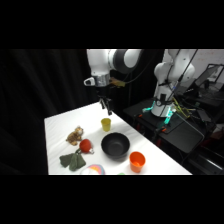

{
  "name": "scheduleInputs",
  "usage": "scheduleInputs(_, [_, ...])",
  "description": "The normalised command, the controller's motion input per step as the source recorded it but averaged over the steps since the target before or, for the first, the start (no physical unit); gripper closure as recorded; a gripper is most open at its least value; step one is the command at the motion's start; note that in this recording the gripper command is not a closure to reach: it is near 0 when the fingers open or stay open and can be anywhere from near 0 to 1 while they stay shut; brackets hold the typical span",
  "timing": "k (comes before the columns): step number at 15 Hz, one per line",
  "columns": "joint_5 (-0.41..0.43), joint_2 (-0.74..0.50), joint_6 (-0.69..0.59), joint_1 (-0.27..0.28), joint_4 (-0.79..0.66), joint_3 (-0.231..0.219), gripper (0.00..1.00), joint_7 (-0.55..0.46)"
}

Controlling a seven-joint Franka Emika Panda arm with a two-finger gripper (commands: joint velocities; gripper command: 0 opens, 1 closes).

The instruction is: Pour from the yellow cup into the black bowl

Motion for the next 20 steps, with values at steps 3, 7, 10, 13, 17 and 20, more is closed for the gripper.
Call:
scheduleInputs(3, [0.399,-0.14,0.64,-0.030,-0.40,-0.006,0.00,-0.29])
scheduleInputs(7, [0.321,0.06,0.54,-0.028,-0.24,0.011,0.00,-0.29])
scheduleInputs(10, [0.178,0.14,0.39,-0.058,-0.11,0.038,0.00,-0.22])
scheduleInputs(13, [0.190,0.22,0.31,-0.121,-0.02,0.067,0.00,-0.25])
scheduleInputs(17, [0.161,0.32,0.33,-0.171,0.06,0.128,0.00,-0.24])
scheduleInputs(20, [0.175,0.25,0.27,-0.231,0.11,0.211,0.00,-0.23])
